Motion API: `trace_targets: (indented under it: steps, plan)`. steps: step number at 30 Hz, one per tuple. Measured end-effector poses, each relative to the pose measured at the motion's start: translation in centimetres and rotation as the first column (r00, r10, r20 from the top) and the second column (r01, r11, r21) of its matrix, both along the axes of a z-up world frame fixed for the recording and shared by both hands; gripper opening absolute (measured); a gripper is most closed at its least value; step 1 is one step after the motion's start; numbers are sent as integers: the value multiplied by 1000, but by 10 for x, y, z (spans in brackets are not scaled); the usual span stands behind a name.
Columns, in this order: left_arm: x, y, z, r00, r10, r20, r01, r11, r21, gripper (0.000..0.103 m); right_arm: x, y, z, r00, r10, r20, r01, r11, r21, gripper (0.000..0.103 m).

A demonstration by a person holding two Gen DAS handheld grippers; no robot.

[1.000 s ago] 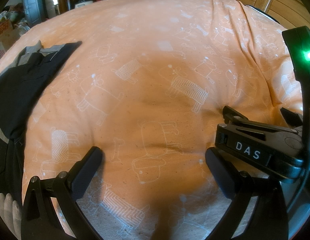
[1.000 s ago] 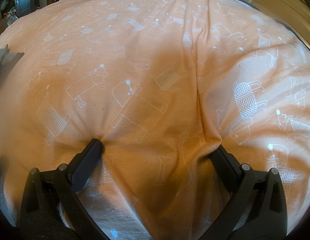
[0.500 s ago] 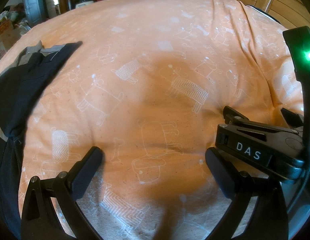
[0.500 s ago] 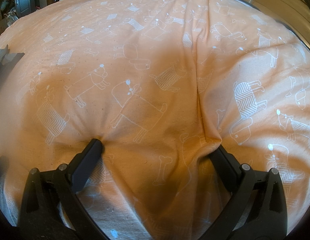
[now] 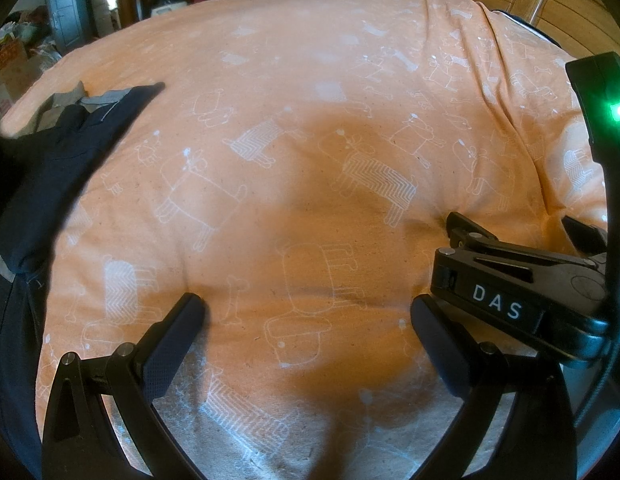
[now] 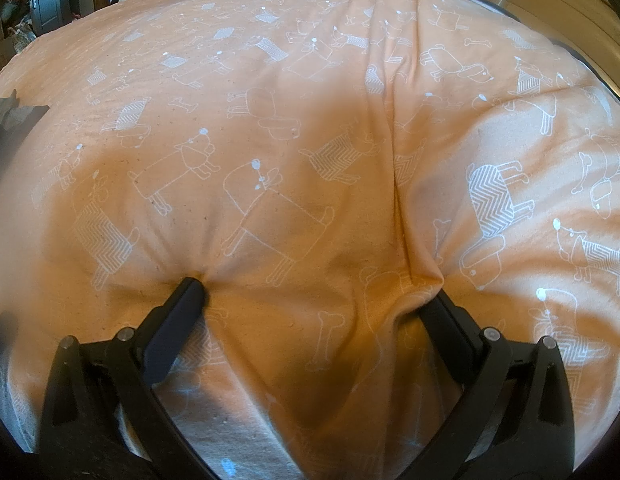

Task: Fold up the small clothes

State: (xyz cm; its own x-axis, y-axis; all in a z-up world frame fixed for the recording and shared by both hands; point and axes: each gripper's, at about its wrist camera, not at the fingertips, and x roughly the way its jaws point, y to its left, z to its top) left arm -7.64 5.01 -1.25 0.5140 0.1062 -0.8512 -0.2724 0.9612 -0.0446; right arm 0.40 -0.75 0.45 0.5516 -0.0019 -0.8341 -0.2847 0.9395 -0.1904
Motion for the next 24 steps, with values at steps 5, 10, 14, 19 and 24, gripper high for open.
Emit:
trace_targets:
  steps: [5,10,14,19,24]
  plan:
    - [0,0,0,1000,0,0,0,1000,0,103,0,0,0,1000,0,0,0,1000,0,103]
    - [0,0,0,1000,0,0,0,1000,0,103,0,0,0,1000,0,0,0,1000,0,103]
    - [0,0,0,1000,0,-1,0,1000,0,103,2,0,0,1000,0,-4,0,1000,2,103]
    - [0,0,0,1000,0,0,0,1000,1,103,1,2,1,1000,0,-2,0,1000,2,103]
    - [0,0,1,1000,0,0,0,1000,1,103,1,2,1,1000,0,-2,0,1000,2,103]
